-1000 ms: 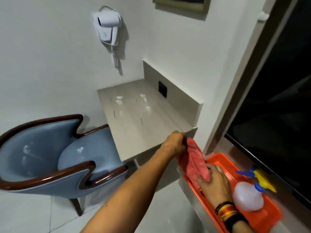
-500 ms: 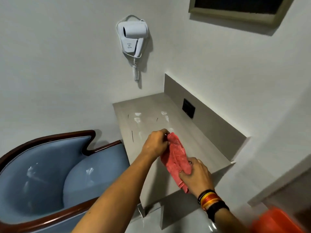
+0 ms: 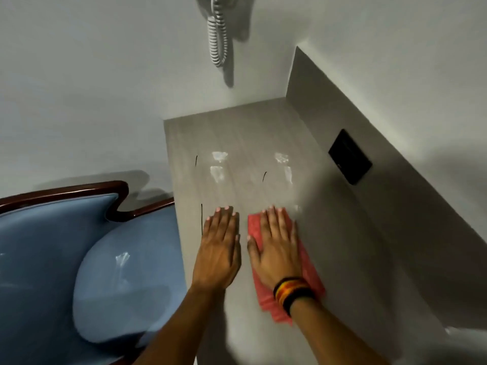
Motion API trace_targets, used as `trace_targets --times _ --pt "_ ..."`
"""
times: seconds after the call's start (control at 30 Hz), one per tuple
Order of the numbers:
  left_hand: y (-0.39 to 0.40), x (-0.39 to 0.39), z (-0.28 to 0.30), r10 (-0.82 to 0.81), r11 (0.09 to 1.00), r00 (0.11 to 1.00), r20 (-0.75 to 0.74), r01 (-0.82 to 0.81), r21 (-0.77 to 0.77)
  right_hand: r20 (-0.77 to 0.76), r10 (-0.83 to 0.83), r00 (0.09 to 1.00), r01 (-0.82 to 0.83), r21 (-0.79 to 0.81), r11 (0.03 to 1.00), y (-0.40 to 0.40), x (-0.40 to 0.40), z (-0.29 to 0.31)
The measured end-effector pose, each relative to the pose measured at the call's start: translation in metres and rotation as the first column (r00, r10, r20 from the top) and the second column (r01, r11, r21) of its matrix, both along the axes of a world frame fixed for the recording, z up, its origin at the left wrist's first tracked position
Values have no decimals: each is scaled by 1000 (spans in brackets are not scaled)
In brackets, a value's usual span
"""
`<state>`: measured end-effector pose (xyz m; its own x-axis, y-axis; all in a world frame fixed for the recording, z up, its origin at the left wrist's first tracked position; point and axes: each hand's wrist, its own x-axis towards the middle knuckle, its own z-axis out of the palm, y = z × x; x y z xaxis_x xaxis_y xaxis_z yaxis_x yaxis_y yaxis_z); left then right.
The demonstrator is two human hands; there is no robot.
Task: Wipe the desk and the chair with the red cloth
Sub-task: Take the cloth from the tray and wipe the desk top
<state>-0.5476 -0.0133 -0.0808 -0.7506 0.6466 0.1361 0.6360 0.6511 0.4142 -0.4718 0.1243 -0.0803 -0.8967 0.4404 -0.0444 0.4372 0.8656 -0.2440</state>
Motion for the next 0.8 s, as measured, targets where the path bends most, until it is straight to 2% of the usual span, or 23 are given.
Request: trace_targets --times 0.13,0.2,0.3,0.37,0.43,0.5,0.6,0.67,0.8 --pt "20 -17 -5 -31 993 998 -47 37 111 -13 25 1000 -25 13 1000 72 -101 8" --pt "18 -14 -11 -36 995 998 -56 41 86 -4 27 1000 -27 39 999 88 -123 10" --pt "16 -11 -10 -34 998 999 -29 35 50 -54 -26 998 29 59 998 72 -97 7" --pt "19 -12 -6 -29 998 1000 2 29 50 -79 -82 993 88 76 993 39 -48 3" --pt "19 -14 -7 -39 999 999 6 39 35 -82 -68 994 75 87 993 13 -5 -8" --pt "18 -13 -9 -49 998 999 -5 49 26 -56 -58 997 61 62 996 21 -8 -8" --pt "18 -13 -11 -55 998 998 -13 55 20 -29 -39 999 40 33 999 54 -66 12" --pt "19 -14 -10 -44 999 999 -10 45 20 -45 -67 997 68 30 997 64 -75 16" --pt "19 -16 -9 -59 998 998 -2 59 25 -125 -110 986 123 98 988 -2 17 -5"
